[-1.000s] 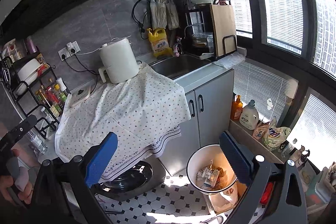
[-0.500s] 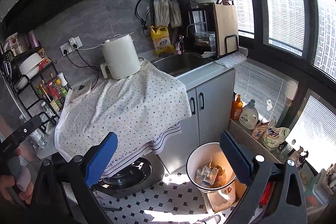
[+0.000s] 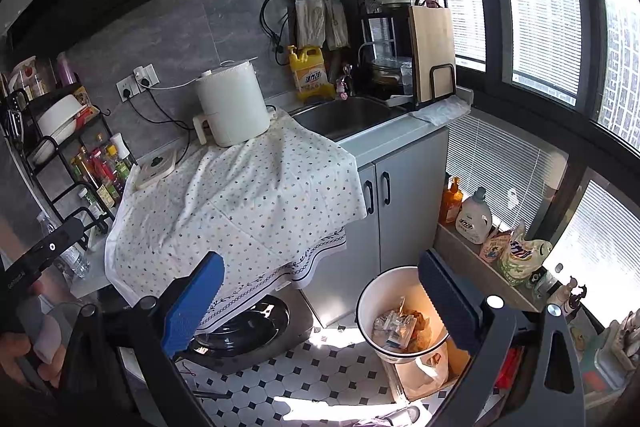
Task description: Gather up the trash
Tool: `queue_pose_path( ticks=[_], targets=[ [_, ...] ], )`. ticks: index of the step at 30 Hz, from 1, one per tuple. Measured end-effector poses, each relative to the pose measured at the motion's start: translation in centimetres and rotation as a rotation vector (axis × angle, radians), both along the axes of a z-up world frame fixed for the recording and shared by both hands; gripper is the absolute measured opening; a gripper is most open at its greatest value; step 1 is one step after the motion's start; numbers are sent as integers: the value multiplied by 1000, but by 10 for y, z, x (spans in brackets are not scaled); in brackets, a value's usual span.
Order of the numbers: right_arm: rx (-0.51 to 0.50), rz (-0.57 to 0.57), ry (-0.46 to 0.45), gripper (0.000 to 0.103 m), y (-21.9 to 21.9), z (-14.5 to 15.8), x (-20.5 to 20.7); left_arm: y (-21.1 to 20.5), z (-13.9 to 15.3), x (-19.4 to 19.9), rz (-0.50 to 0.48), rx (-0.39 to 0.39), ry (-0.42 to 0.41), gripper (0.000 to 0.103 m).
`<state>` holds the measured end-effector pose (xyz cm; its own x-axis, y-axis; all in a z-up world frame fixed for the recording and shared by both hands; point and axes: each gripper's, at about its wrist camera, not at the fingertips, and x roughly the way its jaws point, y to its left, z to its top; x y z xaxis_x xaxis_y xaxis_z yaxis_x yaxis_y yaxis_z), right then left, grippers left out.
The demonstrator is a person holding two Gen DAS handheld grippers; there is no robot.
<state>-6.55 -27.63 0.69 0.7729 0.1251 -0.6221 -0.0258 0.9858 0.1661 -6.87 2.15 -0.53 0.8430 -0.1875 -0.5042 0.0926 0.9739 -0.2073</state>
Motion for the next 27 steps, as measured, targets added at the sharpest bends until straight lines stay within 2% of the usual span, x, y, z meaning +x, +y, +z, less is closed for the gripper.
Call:
queue_pose_path(
  ticks=[17, 21, 27],
  targets=[
    [13, -10, 0, 95, 0, 3, 0, 8, -3, 6, -8, -6, 8, 97],
    [13, -10, 1, 95, 0, 2, 1, 8, -3, 5, -9, 13, -6, 97],
    [21, -15, 22, 95, 7, -7, 2, 9, -7, 10, -25, 13, 8, 97]
  ],
)
